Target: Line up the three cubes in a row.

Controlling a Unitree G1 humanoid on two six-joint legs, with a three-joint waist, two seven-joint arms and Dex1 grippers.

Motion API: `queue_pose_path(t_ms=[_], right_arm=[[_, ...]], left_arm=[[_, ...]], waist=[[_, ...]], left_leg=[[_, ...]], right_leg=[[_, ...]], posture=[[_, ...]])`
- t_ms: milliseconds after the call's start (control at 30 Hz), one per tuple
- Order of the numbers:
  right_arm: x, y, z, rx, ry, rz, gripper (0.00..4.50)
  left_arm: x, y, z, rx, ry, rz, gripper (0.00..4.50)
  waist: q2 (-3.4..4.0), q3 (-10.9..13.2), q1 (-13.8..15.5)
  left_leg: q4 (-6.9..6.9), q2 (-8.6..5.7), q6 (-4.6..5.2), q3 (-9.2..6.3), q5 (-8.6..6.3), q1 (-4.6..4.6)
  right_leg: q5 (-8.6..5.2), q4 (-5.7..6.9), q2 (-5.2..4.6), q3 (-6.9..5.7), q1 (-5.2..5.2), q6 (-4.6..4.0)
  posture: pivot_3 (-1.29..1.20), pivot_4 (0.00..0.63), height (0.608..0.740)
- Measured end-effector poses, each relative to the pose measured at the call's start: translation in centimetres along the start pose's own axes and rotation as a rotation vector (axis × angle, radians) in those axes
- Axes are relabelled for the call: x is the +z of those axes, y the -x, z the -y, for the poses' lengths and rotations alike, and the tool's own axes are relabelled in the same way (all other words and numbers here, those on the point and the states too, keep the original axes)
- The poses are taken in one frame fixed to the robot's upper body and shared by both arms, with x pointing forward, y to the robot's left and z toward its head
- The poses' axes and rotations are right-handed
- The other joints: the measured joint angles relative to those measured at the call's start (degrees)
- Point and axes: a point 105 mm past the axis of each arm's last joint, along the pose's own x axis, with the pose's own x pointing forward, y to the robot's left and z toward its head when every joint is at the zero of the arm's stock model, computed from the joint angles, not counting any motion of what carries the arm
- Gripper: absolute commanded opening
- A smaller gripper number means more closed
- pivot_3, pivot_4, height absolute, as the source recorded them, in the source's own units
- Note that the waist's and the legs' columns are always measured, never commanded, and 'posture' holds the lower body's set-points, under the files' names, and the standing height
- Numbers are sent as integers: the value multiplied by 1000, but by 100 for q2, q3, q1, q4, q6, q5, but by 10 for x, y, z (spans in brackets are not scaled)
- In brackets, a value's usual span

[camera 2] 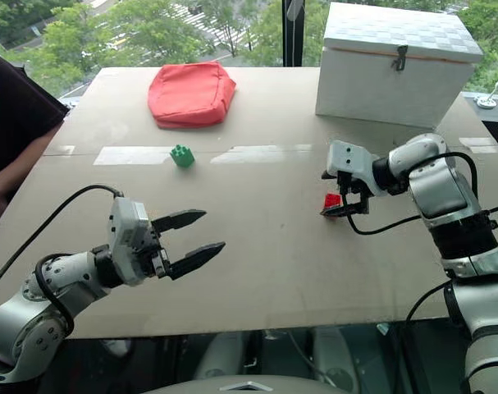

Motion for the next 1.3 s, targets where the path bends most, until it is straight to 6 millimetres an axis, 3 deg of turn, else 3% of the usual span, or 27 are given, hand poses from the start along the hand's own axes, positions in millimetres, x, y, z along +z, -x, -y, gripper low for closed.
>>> queue_pose_path(t_ms=[167, 300, 500, 767, 1000, 1100, 1267, 1300], right_arm=[[-17, 11, 3, -130, -48, -73, 4437], [-26, 1, 5, -164, -25, -129, 4437], [-32, -15, 7, -153, -32, -146, 4437], [-34, -20, 12, -137, -67, -132, 4437], [-34, -30, 17, -14, -71, -149, 4437], [-35, -35, 16, 30, -78, -156, 3662], [-36, -38, 15, 88, -72, -172, 1359], [-36, -39, 14, 94, -66, -174, 1345]], left_arm=[[-1, -1, -4, 10, -6, -4, 4500], [-1, -5, -3, -17, -14, -5, 4500], [-2, -5, -7, -17, -17, -11, 4500], [-3, -2, -9, 1, -27, -17, 4500], [-5, 3, -10, 12, -24, -24, 4500], [-6, 4, -9, 13, -23, -27, 4500], [-11, 9, -9, 31, -4, -44, 4500], [-12, 10, -8, 33, -3, -44, 4500]], waist=[[-1, -1, -10], [-1, -1, -55], [-2, -1, -47], [-2, 0, -43], [-2, 0, -56], [-2, 0, -48], [-1, 0, -40], [-1, 0, -41]], left_leg=[[3, -1, 0, 1, 0, 6], [1, 0, 0, 1, 0, 5], [0, 0, 0, 2, 0, 1], [1, 0, 1, 1, 0, 2], [-2, 1, 1, 0, 0, 2], [-2, 1, 1, 1, 0, 0], [-1, 1, 1, 0, 0, 0], [-1, 1, 1, 0, 0, 1]], right_leg=[[-1, 1, 1, 1, 1, 3], [-1, 2, 5, 3, 0, 2], [0, 1, 5, 4, -4, 1], [-1, 0, 5, 3, -3, 1], [0, 0, 7, 2, -3, 0], [0, -1, 6, 3, -4, 0], [0, 0, 5, 1, -3, 0], [0, 0, 5, 1, -3, 0]], posture=[[0, 150, 740], [0, 150, 740], [0, 150, 740], [0, 150, 740], [0, 150, 740], [0, 150, 740], [0, 150, 740], [0, 150, 740]])
